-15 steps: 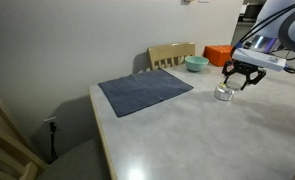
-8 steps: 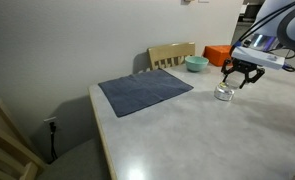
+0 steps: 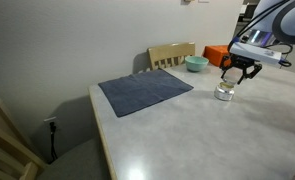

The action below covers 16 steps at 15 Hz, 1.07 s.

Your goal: Pick up the lid and put it on the silver bowl

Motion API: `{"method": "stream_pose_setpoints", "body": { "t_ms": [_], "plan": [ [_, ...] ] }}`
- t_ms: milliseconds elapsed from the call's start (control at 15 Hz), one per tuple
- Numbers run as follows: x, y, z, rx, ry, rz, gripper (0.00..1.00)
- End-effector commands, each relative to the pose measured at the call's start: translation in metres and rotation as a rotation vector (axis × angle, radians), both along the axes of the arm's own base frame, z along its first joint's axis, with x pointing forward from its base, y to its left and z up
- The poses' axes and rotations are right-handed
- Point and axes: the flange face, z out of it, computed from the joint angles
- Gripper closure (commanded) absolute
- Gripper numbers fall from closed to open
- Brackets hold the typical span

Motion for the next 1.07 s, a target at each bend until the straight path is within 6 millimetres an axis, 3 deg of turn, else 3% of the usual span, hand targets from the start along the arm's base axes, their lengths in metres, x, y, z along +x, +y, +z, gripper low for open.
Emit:
{"method": "stream_pose_setpoints", "body": {
  "t_ms": [0,533,1000],
  "plan": [
    [0.01,-0.003,-0.004,0.013,0.037,0.016,0.56],
    [0.014,0.008,-0.018,0.018,0.085,0.046,0.56],
    [0.013,0.005,-0.013,0.017,0.081,0.038,0.56]
  ]
}}
